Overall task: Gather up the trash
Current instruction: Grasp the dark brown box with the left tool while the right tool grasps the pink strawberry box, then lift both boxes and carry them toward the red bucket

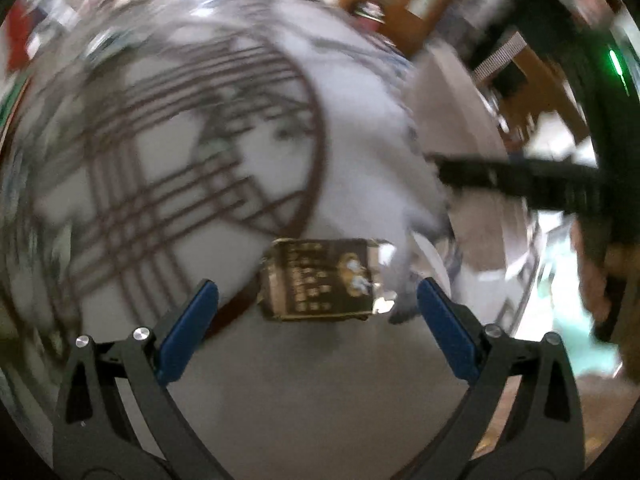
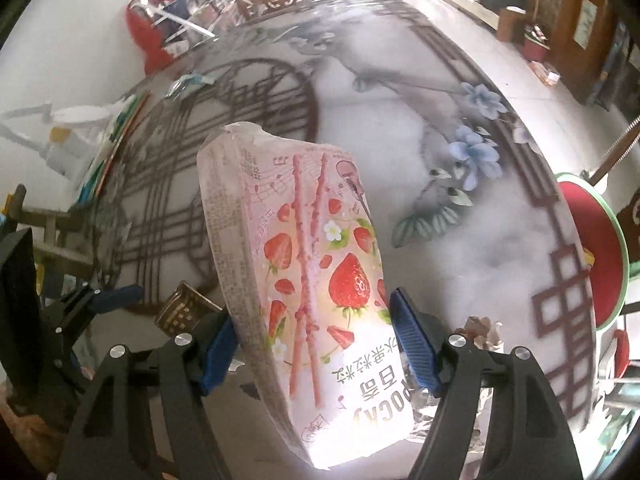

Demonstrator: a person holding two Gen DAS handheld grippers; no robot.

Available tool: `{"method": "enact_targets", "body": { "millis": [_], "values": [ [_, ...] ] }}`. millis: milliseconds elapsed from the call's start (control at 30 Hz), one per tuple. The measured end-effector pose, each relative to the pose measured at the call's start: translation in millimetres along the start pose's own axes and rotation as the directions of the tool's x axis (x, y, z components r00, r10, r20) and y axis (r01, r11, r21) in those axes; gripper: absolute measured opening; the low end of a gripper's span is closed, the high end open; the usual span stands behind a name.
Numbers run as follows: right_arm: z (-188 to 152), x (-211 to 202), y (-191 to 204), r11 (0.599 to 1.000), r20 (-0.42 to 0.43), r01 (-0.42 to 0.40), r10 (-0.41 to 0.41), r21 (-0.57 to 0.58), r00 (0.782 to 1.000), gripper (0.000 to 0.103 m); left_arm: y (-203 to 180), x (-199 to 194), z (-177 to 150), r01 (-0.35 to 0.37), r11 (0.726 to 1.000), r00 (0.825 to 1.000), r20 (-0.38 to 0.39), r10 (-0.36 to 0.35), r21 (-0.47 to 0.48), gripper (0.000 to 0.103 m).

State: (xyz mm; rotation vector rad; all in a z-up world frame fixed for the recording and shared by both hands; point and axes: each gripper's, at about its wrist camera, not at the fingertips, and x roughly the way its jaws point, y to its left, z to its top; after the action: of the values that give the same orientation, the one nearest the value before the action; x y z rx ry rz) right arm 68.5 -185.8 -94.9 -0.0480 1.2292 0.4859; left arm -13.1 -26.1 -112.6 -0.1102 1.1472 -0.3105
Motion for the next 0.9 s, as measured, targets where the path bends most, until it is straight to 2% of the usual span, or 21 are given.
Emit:
{"method": "enact_targets", "body": {
  "millis": [133, 233, 267, 333, 400, 467, 633, 767, 900],
  "values": [
    [0, 0, -5, 0.999, -0.003, -0.020, 0.020, 0.040, 1.000, 0.069, -10, 14, 4, -0.026, 0.985, 0.999, -0.039, 0.033, 0.173, 0.097],
    [-1, -5, -11, 0.998, -0.010, -0.033, 0.033, 0.044, 0.999, 0.070, -20, 24, 5, -0.043, 0.950, 0.995, -0.074, 0.069, 0.311, 0.097],
    [-2, -6, -11, 0.998, -0.011, -0.037, 0.038, 0.044, 0.999, 0.070, -25, 28, 4, -0.045, 0.930, 0.993, -0.084, 0.081, 0.365, 0.097],
    [-4, -7, -12, 0.998, -0.013, -0.046, 0.046, 0.047, 0.999, 0.070, -30, 33, 4, -0.050, 0.907, 0.990, -0.096, 0.099, 0.418, 0.097],
    [-6, -8, -13, 0.998, -0.014, -0.050, 0.051, 0.049, 0.999, 0.070, -31, 38, 4, -0.030, 0.899, 0.989, -0.120, 0.091, 0.437, 0.097],
    [-7, -9, -14, 0.997, -0.014, -0.053, 0.054, 0.055, 0.998, 0.070, -29, 44, 5, -0.023, 0.901, 0.985, -0.143, 0.094, 0.433, 0.082],
    [-9, -12, -19, 0.996, -0.003, -0.056, 0.057, 0.074, 0.998, 0.070, -12, 41, 14, -0.048, 0.952, 0.989, -0.122, 0.089, 0.303, 0.077],
    [-8, -15, -20, 0.995, 0.009, -0.063, 0.062, 0.080, 0.998, 0.070, 8, 23, 28, -0.077, 0.986, 0.996, -0.039, 0.084, 0.150, 0.076],
    [-5, -21, -17, 0.995, 0.041, -0.072, 0.069, 0.075, 0.997, 0.070, 18, -11, 40, -0.116, 0.993, 0.989, 0.089, 0.114, 0.015, 0.076]
  ]
}}
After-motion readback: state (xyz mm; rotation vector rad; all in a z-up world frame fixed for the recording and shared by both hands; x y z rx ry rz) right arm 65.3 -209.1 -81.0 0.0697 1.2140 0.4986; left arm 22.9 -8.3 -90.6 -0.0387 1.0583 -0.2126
